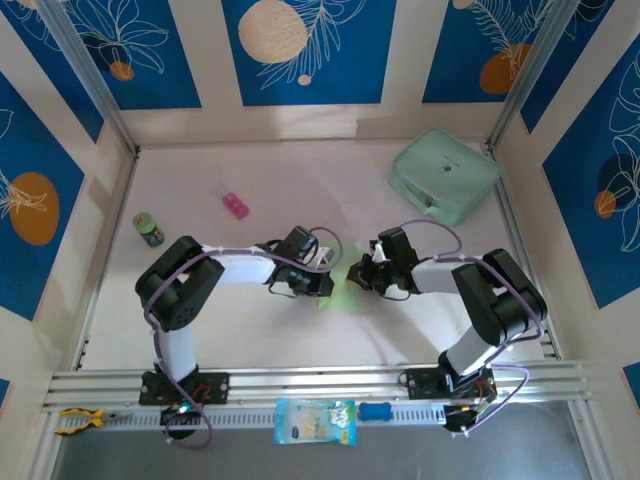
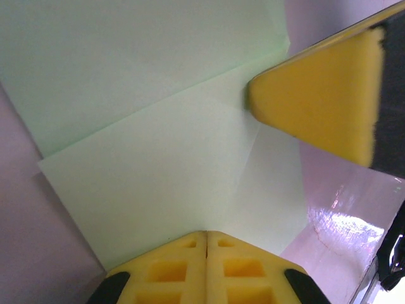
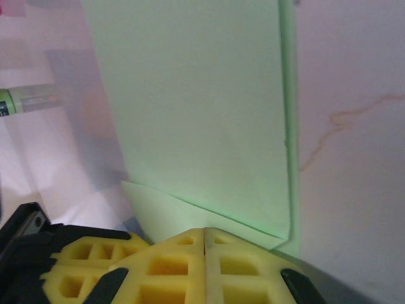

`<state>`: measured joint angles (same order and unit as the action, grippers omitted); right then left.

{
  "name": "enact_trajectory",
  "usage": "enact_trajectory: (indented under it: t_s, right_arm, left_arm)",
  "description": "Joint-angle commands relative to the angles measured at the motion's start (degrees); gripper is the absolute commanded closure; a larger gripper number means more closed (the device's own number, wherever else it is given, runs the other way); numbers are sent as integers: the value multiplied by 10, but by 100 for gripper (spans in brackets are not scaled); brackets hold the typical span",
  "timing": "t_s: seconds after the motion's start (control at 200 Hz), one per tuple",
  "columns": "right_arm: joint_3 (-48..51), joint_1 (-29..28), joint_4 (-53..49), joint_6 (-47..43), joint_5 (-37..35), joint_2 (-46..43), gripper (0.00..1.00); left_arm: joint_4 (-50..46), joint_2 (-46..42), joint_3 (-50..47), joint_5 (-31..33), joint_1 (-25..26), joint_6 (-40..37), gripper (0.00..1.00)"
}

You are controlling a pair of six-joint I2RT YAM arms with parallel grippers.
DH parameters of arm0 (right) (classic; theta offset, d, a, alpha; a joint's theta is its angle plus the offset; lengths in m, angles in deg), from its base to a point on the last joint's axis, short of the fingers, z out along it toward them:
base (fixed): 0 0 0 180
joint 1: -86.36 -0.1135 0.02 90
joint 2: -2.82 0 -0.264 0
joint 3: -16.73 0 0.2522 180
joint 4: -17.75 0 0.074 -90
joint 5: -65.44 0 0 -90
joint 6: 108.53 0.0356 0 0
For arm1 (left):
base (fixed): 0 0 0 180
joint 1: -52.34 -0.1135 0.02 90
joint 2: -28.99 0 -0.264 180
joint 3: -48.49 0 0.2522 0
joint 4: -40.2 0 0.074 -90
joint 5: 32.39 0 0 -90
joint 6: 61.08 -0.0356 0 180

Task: Fold a paper plane with a square sheet of paper (pick it up from the middle)
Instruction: Fold the triangle a second time at the center of the table.

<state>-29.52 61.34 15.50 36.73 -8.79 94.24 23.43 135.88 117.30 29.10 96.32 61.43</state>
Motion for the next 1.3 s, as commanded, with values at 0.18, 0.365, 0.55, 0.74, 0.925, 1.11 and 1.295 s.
enact_trajectory:
  t_s: [0.18, 0.365, 0.55, 0.74, 0.925, 1.11, 1.295]
  right_arm:
    - [-14, -48, -49, -3, -22, -16, 100]
    - [18, -21, 1, 0, -14, 14, 100]
    - [8, 30, -12, -14, -34, 6, 100]
    - [7, 82, -15, -26, -24, 4, 100]
    - [35, 86, -22, -31, -29, -68, 100]
    - [42, 77, -106, -54, -21, -133, 99]
    - [71, 73, -154, -48, 1, -202, 93]
  left_arm:
    - [-21, 9, -34, 20, 1, 1, 100]
    - [-14, 19, -32, 12, 1, 7, 100]
    - [1, 22, -44, 7, 1, 18, 100]
    - [17, 15, -56, 8, 1, 35, 100]
    - [44, -4, -71, 18, 7, 67, 100]
    - [65, -49, -66, 26, 25, 109, 100]
    - [-14, -97, -15, 67, 20, 73, 85]
